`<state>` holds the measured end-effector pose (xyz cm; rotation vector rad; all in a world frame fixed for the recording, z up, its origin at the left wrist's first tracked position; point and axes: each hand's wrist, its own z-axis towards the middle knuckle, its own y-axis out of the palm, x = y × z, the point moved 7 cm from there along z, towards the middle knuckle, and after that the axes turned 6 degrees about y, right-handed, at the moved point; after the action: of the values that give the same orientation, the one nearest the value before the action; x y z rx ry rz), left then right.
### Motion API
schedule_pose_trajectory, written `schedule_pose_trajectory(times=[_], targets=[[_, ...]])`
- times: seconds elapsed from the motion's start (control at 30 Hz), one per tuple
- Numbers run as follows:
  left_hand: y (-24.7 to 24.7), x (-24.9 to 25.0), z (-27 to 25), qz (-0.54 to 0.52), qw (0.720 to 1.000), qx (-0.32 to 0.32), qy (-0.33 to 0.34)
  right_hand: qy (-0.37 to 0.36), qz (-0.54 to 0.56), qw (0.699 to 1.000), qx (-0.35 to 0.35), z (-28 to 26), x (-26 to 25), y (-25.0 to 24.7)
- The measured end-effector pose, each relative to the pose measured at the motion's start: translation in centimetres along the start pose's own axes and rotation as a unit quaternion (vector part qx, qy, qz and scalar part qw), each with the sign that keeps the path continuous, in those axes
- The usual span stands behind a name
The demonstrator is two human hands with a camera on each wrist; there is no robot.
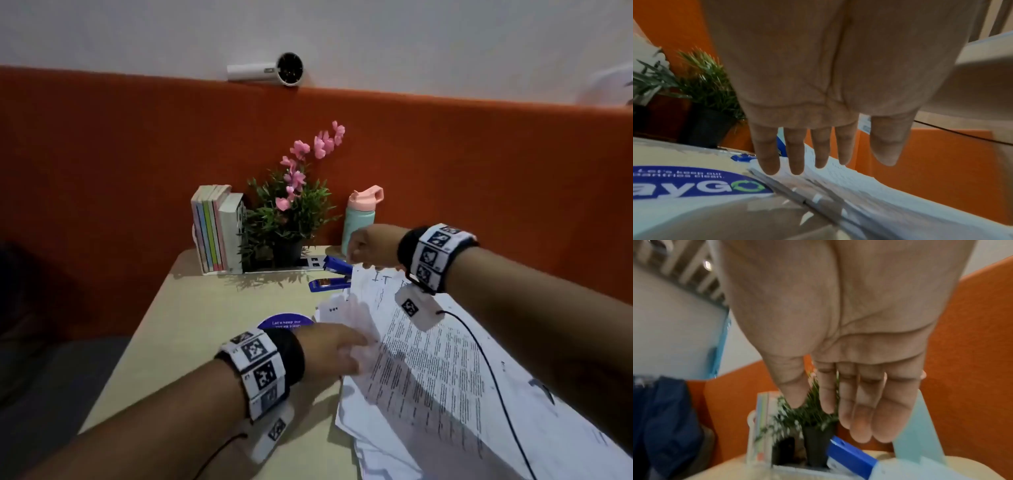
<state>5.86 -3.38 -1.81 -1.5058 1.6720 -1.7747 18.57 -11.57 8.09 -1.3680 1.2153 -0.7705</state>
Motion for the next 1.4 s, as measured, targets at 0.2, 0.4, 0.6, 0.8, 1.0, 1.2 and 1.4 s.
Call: schedule_pose_trajectory(times=[0.2, 0.4, 0.6, 0.8, 1.0, 1.2, 1.4], targets=[[2.5, 0.3, 1.0, 0.115, 0.991, -0.041, 0.055, 0.006, -0.123, 0.992, 0.037, 6.4, -0.7, 3.8], [3.3, 0.5, 1.0, 0.188, 0.977, -0.098, 0.008, 0.023, -0.155, 0.988, -0.005, 10.0, -0.5, 7.4], [2.9, 0.8, 0.6, 0.165, 0.983, -0.08, 0.02, 0.006, -0.131, 0.99, 0.045, 10.6, 0.2, 7.5], [3.5, 0.2, 0.5, 0.19, 0.977, -0.094, 0.024, -0.042, 0.038, 0.991, 0.125, 7.3, -0.8, 1.2], [3.2, 0.5, 0.2, 0.186, 0.978, -0.09, 0.026, -0.107, 0.179, 0.943, 0.261, -0.5, -0.8, -6.8], [3.0, 0.4, 0.1, 0.179, 0.979, -0.096, 0.014, -0.133, 0.389, 0.849, 0.332, -8.3, 3.6, -8.1], [2.9, -0.3, -0.9, 0.169, 0.978, -0.124, 0.001, -0.076, 0.639, 0.698, 0.313, -10.3, 7.6, -5.2]])
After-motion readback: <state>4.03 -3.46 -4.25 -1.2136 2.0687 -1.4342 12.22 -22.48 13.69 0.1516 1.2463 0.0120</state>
